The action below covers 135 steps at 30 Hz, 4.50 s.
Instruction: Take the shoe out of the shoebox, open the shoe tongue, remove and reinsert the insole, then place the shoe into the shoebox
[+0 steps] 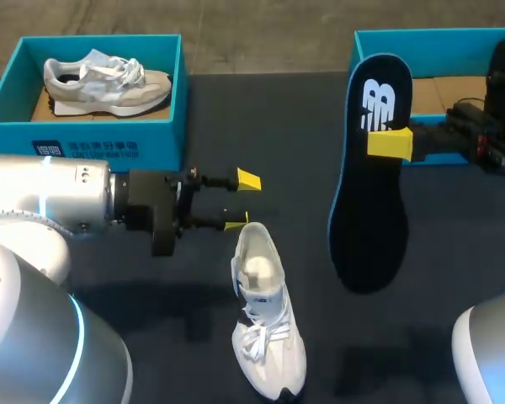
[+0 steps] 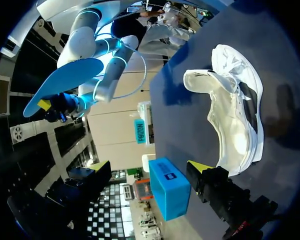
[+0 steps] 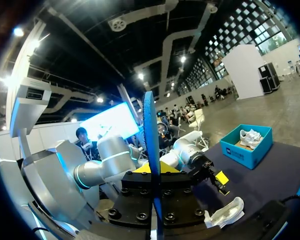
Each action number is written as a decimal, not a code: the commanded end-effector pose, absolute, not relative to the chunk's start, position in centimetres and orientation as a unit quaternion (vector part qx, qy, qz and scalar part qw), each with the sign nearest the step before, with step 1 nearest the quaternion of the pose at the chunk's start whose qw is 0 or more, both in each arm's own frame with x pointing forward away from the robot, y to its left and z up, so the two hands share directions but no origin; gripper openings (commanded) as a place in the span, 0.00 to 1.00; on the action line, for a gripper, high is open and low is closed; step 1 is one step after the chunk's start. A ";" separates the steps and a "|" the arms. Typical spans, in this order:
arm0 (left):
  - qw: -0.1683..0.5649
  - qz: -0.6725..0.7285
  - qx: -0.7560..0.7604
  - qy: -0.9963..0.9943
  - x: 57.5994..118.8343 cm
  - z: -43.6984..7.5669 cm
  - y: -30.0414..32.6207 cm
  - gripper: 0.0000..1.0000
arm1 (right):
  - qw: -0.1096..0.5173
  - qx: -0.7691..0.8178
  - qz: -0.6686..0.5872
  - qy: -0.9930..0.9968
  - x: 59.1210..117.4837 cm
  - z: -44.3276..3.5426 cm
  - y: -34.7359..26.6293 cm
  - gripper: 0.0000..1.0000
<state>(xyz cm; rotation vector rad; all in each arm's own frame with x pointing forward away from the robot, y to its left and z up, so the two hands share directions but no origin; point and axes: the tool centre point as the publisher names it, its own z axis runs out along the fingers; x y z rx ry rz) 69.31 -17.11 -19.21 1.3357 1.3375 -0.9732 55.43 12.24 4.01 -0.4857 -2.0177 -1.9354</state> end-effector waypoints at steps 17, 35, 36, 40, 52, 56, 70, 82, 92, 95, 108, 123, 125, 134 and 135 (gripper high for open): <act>0.487 -0.399 0.549 0.550 69.2 -19.2 -17.2 1.00 | 0.232 -0.293 -0.605 -0.703 61.7 3.6 13.6 0.00; 0.558 -0.424 0.543 0.463 69.7 -17.9 -17.2 1.00 | 0.272 -0.290 -0.629 -0.668 62.6 3.3 13.7 0.00; 0.560 -0.424 0.542 0.460 69.7 -17.8 -17.2 1.00 | 0.272 -0.290 -0.629 -0.668 62.6 3.3 13.7 0.00; 0.560 -0.421 0.542 0.464 70.2 -17.6 -17.8 1.00 | 0.272 -0.290 -0.629 -0.668 62.6 3.3 13.7 0.00; 0.560 -0.404 0.561 0.456 70.5 -16.5 -18.4 1.00 | 0.307 -0.283 -0.627 -0.657 66.8 2.5 13.8 0.00; 0.560 -0.404 0.561 0.456 70.5 -16.5 -18.4 1.00 | 0.319 -0.304 -0.622 -0.647 69.6 1.9 13.5 0.00; 0.560 -0.404 0.561 0.456 70.5 -16.5 -18.4 1.00 | 0.381 -0.333 -0.620 -0.600 73.3 0.4 14.1 0.00; 0.560 -0.404 0.561 0.456 70.5 -16.5 -18.4 1.00 | 0.381 -0.333 -0.620 -0.600 73.3 0.4 14.1 0.00; 0.560 -0.404 0.561 0.456 70.5 -16.5 -18.4 1.00 | 0.384 -0.382 -0.606 -0.582 78.4 -2.5 14.9 0.00; 0.560 -0.404 0.561 0.456 70.5 -16.5 -18.4 1.00 | 0.396 -0.389 -0.606 -0.570 79.7 -3.5 14.8 0.00; 0.560 -0.404 0.561 0.456 70.5 -16.5 -18.4 1.00 | 0.447 -0.432 -0.553 -0.555 81.5 -6.2 13.2 0.00; 0.560 -0.404 0.561 0.456 70.5 -16.5 -18.4 1.00 | 0.472 -0.478 -0.511 -0.537 80.0 -8.6 11.6 0.00; 0.560 -0.404 0.561 0.456 70.5 -16.5 -18.4 1.00 | 0.470 -0.486 -0.507 -0.535 79.7 -8.9 11.6 0.00; 0.560 -0.404 0.561 0.456 70.5 -16.5 -18.4 1.00 | 0.487 -0.516 -0.474 -0.522 78.7 -10.1 12.0 0.00; 0.560 -0.404 0.561 0.456 70.5 -16.5 -18.4 1.00 | 0.487 -0.516 -0.474 -0.522 78.7 -10.1 12.0 0.00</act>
